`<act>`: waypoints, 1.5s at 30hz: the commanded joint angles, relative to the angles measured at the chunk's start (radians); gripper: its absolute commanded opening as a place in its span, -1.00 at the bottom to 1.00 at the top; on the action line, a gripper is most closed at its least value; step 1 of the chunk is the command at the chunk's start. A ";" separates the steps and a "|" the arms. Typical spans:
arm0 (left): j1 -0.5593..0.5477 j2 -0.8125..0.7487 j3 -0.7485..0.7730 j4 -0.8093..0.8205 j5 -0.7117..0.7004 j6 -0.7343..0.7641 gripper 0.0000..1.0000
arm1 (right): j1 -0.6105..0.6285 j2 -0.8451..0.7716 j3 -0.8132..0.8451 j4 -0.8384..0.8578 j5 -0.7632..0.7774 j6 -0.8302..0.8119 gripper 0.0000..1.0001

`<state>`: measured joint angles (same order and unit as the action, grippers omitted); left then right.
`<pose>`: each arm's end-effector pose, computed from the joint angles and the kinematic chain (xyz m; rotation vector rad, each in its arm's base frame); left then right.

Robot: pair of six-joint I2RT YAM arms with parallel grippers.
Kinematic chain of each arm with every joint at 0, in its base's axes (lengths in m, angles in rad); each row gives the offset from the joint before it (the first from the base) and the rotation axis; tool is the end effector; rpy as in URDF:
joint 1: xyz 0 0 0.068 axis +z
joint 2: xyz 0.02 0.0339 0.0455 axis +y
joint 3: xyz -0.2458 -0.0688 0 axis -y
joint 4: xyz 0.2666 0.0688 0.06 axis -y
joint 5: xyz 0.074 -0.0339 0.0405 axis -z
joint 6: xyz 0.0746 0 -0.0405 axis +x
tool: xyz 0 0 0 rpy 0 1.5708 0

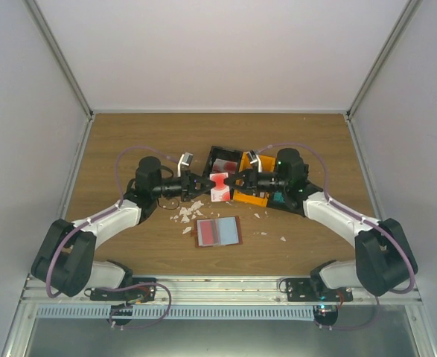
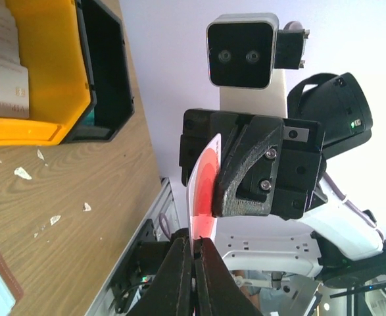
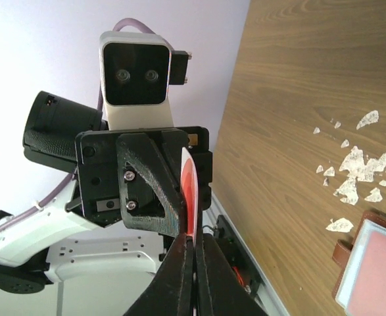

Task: Put the credit cards into the card holder
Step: Pick up the credit card from the storage box, then insert the credit card into the card holder.

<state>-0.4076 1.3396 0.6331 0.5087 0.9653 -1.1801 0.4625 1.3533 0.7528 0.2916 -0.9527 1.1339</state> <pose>0.2691 -0.1830 0.2024 0.0417 2.1566 -1.8863 0.2704 0.2028 0.2167 -0.0562 2.2652 1.8728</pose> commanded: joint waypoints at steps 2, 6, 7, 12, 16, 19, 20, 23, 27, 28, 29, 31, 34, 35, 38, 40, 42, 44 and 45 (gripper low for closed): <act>0.000 -0.010 -0.038 -0.068 0.010 0.069 -0.85 | 0.027 -0.032 0.002 -0.033 -0.036 -0.094 -0.99; 0.000 -0.048 -0.038 -0.245 -0.055 0.181 -0.27 | 0.028 -0.041 -0.033 -0.097 0.006 -0.150 -0.99; 0.000 -0.059 -0.039 -0.296 -0.081 0.217 -0.15 | 0.027 -0.046 -0.050 -0.114 0.017 -0.163 -0.99; -0.002 -0.104 -0.084 -0.491 -0.221 0.362 0.03 | 0.030 -0.045 -0.166 -0.172 0.071 -0.242 -0.99; -0.019 -0.099 -0.161 -0.501 -0.276 0.380 -0.07 | 0.037 0.008 -0.213 -0.180 0.088 -0.282 -0.99; -0.038 -0.083 -0.197 -0.501 -0.334 0.384 -0.17 | 0.046 0.054 -0.215 -0.178 0.096 -0.310 -0.99; -0.043 -0.079 -0.206 -0.501 -0.347 0.384 -0.19 | 0.049 0.073 -0.212 -0.172 0.095 -0.317 -0.99; -0.059 -0.070 -0.221 -0.538 -0.393 0.384 -0.23 | 0.061 0.130 -0.198 -0.176 0.108 -0.342 -0.99; -0.077 -0.051 -0.230 -0.554 -0.416 0.383 -0.29 | 0.069 0.191 -0.191 -0.153 0.121 -0.360 -0.99; -0.081 -0.044 -0.232 -0.559 -0.420 0.380 -0.29 | 0.071 0.205 -0.189 -0.141 0.122 -0.362 -0.99; -0.085 -0.033 -0.235 -0.563 -0.423 0.379 -0.30 | 0.073 0.219 -0.186 -0.133 0.126 -0.365 -0.99; -0.092 -0.022 -0.240 -0.566 -0.431 0.374 -0.31 | 0.079 0.243 -0.177 -0.115 0.126 -0.370 -0.99; -0.101 -0.011 -0.249 -0.567 -0.441 0.368 -0.28 | 0.090 0.272 -0.170 -0.085 0.124 -0.368 -0.99; -0.104 -0.007 -0.252 -0.564 -0.441 0.366 -0.27 | 0.093 0.284 -0.167 -0.080 0.125 -0.370 -0.99; -0.116 0.006 -0.260 -0.547 -0.430 0.358 -0.24 | 0.103 0.311 -0.160 -0.059 0.124 -0.367 -0.99; -0.129 0.011 -0.265 -0.537 -0.431 0.353 -0.23 | 0.110 0.326 -0.154 -0.055 0.133 -0.366 -0.99; -0.139 0.012 -0.270 -0.533 -0.440 0.348 -0.25 | 0.114 0.334 -0.148 -0.056 0.140 -0.369 -0.99; -0.147 0.009 -0.279 -0.527 -0.450 0.343 -0.27 | 0.118 0.338 -0.142 -0.061 0.144 -0.374 -0.99; -0.151 0.008 -0.284 -0.522 -0.453 0.339 -0.29 | 0.120 0.340 -0.139 -0.068 0.145 -0.375 -0.99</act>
<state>-0.5346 1.3312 0.3893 -0.0082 0.5518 -0.8268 0.5694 1.6806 0.5907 0.2024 -0.8288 0.7841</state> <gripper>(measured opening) 0.369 0.015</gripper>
